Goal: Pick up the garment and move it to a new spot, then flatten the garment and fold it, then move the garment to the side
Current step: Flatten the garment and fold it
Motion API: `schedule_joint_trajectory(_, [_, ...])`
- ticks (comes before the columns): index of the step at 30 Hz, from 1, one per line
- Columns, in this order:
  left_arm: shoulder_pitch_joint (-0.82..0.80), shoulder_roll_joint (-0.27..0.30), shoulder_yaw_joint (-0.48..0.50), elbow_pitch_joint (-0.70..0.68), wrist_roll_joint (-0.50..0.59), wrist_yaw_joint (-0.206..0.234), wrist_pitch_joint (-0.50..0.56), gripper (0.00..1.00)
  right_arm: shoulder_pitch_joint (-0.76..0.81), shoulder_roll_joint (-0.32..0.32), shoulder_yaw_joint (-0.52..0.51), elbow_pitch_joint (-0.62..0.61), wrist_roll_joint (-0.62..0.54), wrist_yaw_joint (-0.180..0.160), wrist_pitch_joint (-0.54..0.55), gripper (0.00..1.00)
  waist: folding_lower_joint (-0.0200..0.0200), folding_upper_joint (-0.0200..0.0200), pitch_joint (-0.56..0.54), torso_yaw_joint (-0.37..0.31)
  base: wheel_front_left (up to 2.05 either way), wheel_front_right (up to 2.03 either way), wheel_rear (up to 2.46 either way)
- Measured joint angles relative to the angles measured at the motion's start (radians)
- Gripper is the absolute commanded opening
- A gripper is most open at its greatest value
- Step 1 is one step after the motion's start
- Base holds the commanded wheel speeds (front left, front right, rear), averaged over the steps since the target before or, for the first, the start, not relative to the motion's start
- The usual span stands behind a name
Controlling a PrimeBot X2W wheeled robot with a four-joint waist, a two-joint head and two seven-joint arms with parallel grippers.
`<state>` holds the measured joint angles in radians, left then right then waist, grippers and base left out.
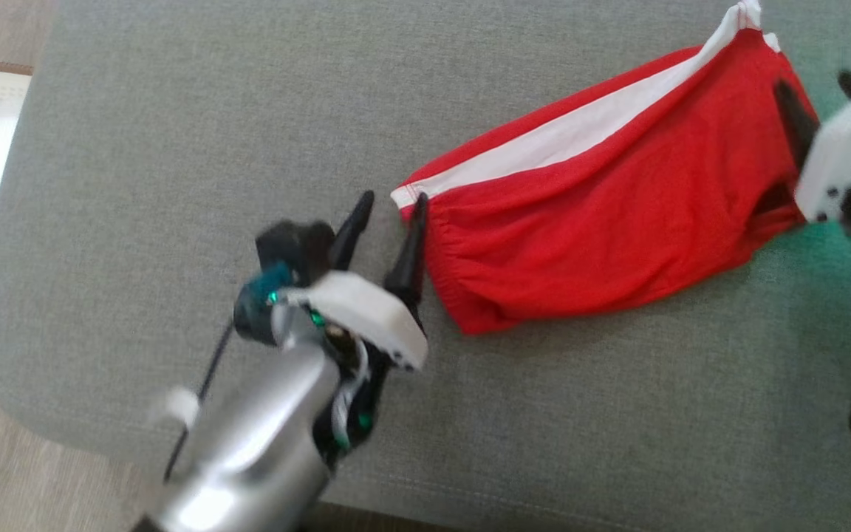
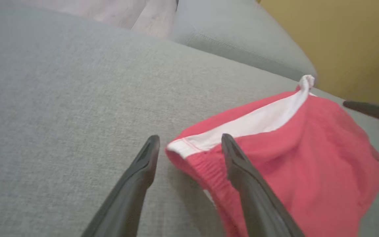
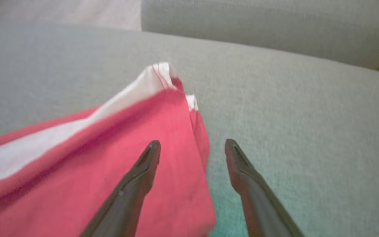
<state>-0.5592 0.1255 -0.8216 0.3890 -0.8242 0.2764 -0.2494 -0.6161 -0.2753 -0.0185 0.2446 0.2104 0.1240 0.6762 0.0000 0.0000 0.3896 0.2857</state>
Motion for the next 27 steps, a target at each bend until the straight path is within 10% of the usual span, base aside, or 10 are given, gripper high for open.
schedule_joint_trajectory(12, [0.231,-0.038,0.197,-0.338,0.435,0.023,-0.004,1.00,0.043,-0.007,-0.048,0.045,-0.034,0.000,0.096,1.00,0.0000,0.0000,0.028,0.045,0.00,0.00,0.00])
schedule_joint_trajectory(13, [0.241,-0.044,0.206,-0.340,0.449,0.009,-0.005,1.00,0.031,0.000,-0.056,0.056,-0.034,0.000,0.103,0.72,0.0000,0.0000,0.028,0.048,0.00,0.00,0.00])
schedule_joint_trajectory(14, [0.252,-0.050,0.221,-0.341,0.458,-0.005,-0.005,1.00,0.021,0.011,-0.066,0.066,-0.029,0.000,0.103,0.00,0.0000,0.0000,0.026,0.049,0.00,0.00,0.00])
schedule_joint_trajectory(27, [0.511,-0.068,0.429,-0.354,0.601,-0.134,-0.005,1.00,0.148,0.103,-0.407,0.091,0.133,0.000,0.062,0.00,-0.0001,0.0000,-0.111,-0.056,0.00,0.00,0.00])
